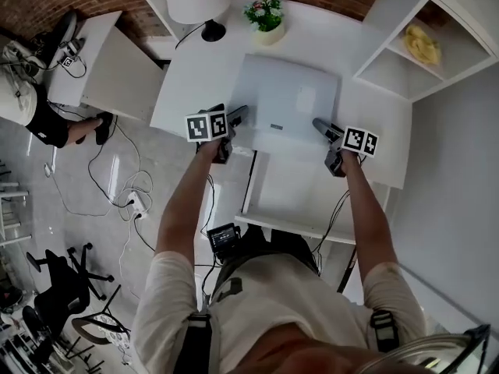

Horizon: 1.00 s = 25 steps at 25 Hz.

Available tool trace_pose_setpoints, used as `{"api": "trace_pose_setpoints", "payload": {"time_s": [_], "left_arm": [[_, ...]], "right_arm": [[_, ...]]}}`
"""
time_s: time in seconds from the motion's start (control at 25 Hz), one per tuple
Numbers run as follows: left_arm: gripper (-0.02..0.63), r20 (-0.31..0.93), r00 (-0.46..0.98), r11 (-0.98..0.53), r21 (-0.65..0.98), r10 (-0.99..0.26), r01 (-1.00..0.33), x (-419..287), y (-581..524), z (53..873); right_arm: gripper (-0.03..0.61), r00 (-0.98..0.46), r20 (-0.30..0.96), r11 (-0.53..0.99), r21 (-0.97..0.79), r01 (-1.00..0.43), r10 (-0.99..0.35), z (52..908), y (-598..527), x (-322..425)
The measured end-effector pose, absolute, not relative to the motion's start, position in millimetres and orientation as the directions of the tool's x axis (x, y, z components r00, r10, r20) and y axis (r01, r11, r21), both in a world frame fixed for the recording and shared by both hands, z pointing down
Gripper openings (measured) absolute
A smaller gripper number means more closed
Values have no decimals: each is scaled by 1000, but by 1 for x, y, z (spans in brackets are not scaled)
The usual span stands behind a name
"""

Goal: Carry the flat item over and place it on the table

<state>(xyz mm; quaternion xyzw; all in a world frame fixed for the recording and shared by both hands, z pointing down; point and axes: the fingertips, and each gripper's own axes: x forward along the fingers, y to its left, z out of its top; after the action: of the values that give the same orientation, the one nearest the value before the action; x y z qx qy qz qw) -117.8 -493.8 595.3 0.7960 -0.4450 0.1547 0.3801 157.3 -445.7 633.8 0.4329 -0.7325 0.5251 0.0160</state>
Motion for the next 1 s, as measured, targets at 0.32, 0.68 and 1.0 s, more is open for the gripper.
{"api": "trace_pose_setpoints", "payload": {"time_s": [0.32, 0.68, 1.0], "left_arm": [[364, 477, 626, -425, 467, -617, -775, -130, -458, 541], [282, 333, 700, -525, 481, -631, -702, -130, -373, 494], [187, 209, 714, -567, 478, -669, -671, -142, -344, 438]], "right_arm": [[407, -626, 365, 145, -777, -613, -690, 575, -442, 163], [411, -887, 81, 510, -793, -334, -455, 454, -377, 74], [243, -945, -35, 648, -736, -196, -325, 391, -336, -15]]}}
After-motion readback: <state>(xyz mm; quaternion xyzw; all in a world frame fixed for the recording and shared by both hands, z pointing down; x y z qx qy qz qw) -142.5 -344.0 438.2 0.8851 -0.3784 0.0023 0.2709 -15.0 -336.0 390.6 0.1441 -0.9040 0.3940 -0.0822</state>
